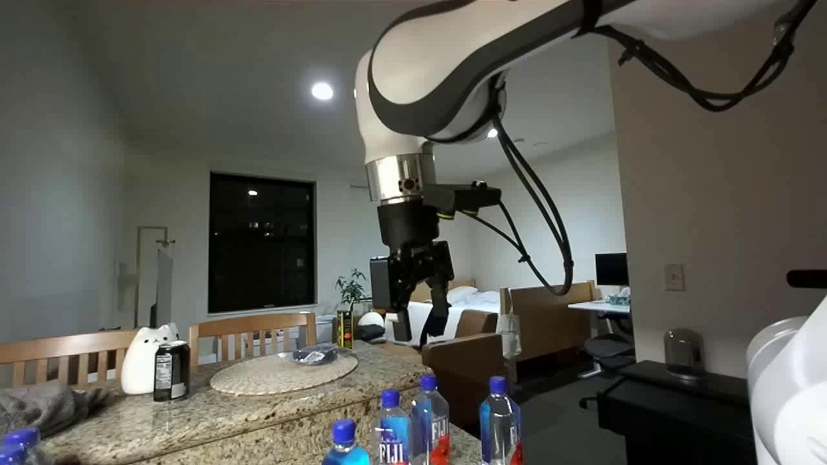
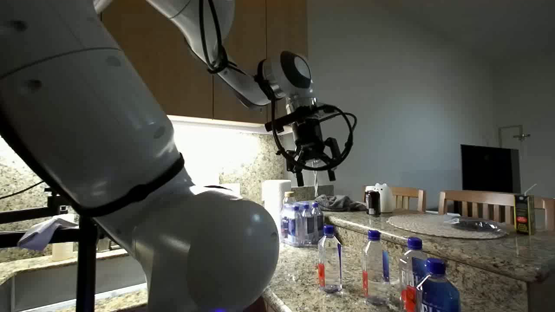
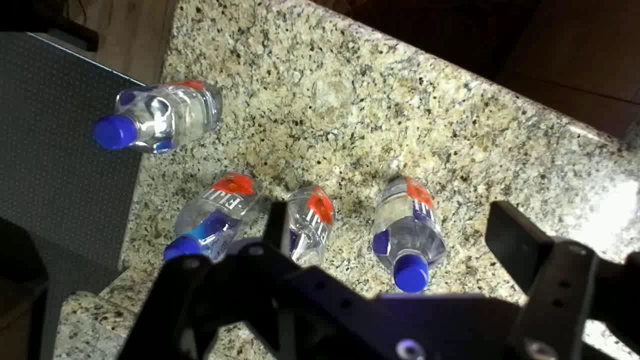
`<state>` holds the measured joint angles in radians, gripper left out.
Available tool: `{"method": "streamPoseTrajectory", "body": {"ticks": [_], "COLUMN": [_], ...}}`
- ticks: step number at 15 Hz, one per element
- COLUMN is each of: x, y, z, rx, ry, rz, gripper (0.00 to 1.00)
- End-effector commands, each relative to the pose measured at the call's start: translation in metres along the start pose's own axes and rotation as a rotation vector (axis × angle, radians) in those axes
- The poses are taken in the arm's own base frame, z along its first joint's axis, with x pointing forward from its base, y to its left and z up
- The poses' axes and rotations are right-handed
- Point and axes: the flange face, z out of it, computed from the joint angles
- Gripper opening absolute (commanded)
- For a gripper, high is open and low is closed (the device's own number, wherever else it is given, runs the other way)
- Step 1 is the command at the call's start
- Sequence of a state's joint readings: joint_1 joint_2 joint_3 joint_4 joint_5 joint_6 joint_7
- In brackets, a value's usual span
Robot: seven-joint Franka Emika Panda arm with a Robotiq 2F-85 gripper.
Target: Arrange the water bottles in a straight line.
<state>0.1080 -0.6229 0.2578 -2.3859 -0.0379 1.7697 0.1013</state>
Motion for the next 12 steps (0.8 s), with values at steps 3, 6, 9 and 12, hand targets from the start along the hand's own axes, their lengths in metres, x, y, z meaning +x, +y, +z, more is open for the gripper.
{"method": "streamPoseTrajectory", "body": {"ticks": [3,6,9,12], "x": [0.0,0.0,0.0,0.013], "y": [0.0,0.0,0.0,0.011], "z": [-0.001,-0.001,-0.001,-0.001], "rx": [0.0,0.0,0.0,0.0], "ry": [-0.001,-0.001,-0.001,0.015], "rz": [0.0,0.0,0.0,-0.027], "gripper": [1.0,1.0,1.0,1.0]}}
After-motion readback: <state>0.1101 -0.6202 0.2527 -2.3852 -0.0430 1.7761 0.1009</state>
